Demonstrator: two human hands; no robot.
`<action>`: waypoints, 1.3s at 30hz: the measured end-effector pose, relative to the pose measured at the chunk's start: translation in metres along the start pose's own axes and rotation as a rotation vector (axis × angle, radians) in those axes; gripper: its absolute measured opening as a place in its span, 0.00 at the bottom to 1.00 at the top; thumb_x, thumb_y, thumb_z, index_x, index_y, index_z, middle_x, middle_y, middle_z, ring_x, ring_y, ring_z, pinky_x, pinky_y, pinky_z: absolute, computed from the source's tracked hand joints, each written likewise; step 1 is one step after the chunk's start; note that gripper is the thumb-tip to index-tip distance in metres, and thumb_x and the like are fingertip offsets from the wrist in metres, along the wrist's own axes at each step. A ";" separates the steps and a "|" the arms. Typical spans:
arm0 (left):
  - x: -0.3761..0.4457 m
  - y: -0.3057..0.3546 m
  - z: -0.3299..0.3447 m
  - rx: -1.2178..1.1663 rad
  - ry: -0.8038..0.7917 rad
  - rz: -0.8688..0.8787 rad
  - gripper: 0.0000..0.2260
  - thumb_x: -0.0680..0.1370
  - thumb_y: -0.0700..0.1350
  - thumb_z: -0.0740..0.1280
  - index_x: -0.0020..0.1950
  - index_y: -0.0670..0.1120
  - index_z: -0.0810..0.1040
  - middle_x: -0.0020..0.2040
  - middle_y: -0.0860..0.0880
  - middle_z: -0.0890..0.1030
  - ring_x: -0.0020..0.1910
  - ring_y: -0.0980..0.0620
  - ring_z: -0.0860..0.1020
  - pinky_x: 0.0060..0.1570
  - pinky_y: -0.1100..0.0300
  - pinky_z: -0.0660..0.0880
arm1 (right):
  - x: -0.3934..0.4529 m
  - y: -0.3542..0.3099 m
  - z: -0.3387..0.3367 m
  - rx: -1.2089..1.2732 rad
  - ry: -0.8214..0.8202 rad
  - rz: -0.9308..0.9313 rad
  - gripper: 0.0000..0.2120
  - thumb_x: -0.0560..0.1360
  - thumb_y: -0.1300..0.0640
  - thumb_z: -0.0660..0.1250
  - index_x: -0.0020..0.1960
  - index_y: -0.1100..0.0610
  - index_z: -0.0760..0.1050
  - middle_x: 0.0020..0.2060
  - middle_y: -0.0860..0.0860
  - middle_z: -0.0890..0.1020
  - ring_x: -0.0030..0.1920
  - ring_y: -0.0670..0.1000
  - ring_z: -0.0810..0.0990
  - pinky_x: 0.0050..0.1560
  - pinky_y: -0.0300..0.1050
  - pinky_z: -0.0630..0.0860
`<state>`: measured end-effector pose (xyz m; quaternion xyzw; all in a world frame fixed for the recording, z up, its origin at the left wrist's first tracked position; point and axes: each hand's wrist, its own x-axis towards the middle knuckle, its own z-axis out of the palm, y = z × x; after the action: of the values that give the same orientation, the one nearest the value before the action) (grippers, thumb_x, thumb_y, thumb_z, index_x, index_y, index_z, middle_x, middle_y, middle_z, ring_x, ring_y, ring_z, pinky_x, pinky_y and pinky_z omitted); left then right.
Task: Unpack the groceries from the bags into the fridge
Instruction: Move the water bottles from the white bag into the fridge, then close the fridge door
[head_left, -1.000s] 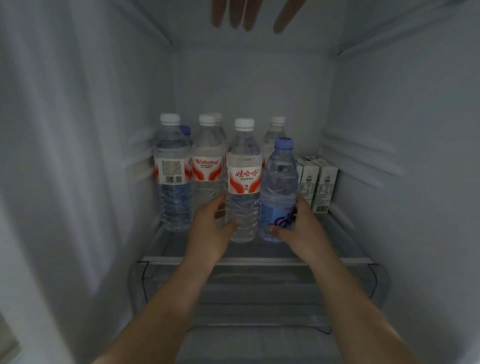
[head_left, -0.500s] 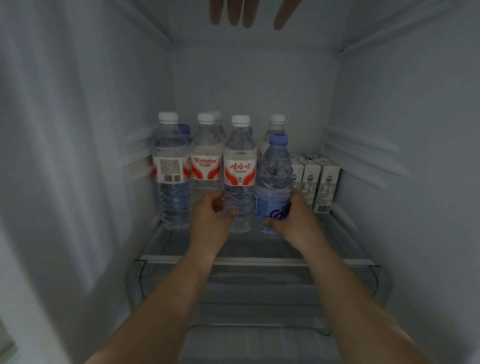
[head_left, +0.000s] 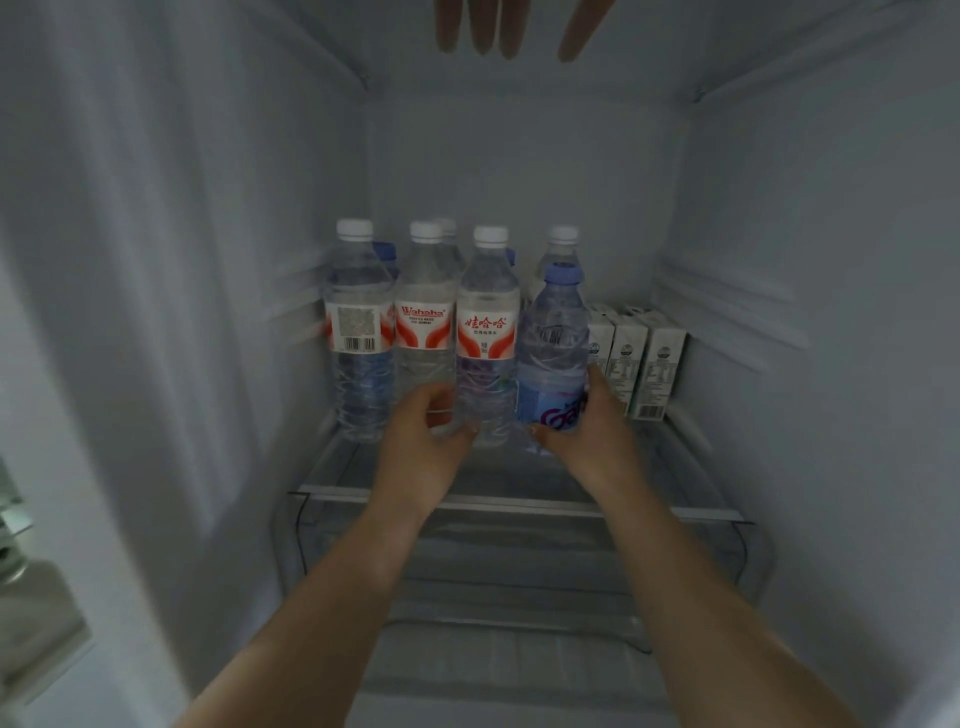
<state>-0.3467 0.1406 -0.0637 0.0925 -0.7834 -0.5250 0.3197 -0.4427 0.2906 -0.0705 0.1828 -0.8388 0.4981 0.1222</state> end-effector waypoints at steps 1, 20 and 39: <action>-0.006 0.000 -0.003 -0.015 -0.016 0.029 0.16 0.73 0.39 0.71 0.57 0.52 0.73 0.53 0.55 0.77 0.53 0.57 0.75 0.52 0.66 0.70 | -0.002 -0.001 0.000 0.008 0.012 -0.003 0.45 0.55 0.41 0.75 0.68 0.47 0.62 0.60 0.51 0.75 0.60 0.50 0.76 0.59 0.51 0.76; -0.239 0.047 -0.078 -0.107 -0.373 0.111 0.17 0.70 0.40 0.74 0.47 0.61 0.75 0.49 0.57 0.80 0.49 0.58 0.79 0.54 0.57 0.78 | -0.299 -0.060 -0.088 -0.161 0.193 -0.014 0.36 0.70 0.51 0.74 0.73 0.53 0.62 0.67 0.52 0.69 0.68 0.48 0.68 0.57 0.25 0.57; -0.463 0.133 -0.017 -0.058 -0.512 0.037 0.15 0.72 0.42 0.73 0.48 0.60 0.73 0.49 0.62 0.79 0.49 0.65 0.78 0.55 0.58 0.77 | -0.525 -0.025 -0.244 -0.233 0.072 0.098 0.32 0.69 0.47 0.74 0.69 0.43 0.65 0.67 0.42 0.68 0.66 0.43 0.69 0.57 0.37 0.66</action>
<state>0.0491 0.4076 -0.1290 -0.0669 -0.8249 -0.5477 0.1228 0.0484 0.5912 -0.1384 0.1083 -0.8940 0.4088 0.1482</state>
